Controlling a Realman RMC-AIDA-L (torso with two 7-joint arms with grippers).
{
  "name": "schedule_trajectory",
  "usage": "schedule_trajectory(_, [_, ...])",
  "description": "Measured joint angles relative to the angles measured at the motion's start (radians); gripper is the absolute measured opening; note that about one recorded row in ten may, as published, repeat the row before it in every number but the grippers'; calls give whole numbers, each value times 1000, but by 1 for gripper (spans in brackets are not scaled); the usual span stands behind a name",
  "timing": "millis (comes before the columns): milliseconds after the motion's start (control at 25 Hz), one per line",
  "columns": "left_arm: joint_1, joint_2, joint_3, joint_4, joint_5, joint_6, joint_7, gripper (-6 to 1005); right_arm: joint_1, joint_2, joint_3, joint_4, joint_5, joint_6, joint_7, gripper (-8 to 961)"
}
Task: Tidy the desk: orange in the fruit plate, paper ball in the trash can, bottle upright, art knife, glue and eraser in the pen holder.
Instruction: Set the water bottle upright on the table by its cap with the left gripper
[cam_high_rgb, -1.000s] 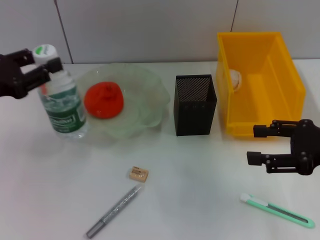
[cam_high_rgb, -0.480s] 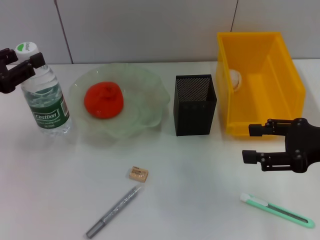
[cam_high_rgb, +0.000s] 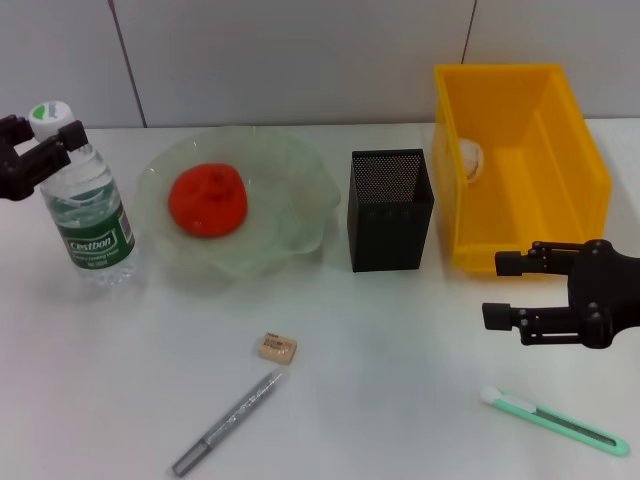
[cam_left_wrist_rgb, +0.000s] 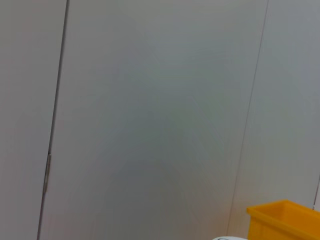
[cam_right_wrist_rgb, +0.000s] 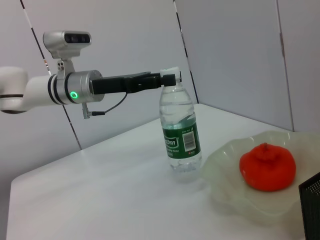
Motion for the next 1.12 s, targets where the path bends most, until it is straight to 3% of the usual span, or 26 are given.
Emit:
schedule_trajectory(960, [10,-19,5,-1,0,-23,18,481,9,3,-4,10,-14,14,-2,764])
schedule_trajectory(1120, [10,-30,2,-1,-2,-25,46,482,14,6,-9,10,-24,31,-2,764])
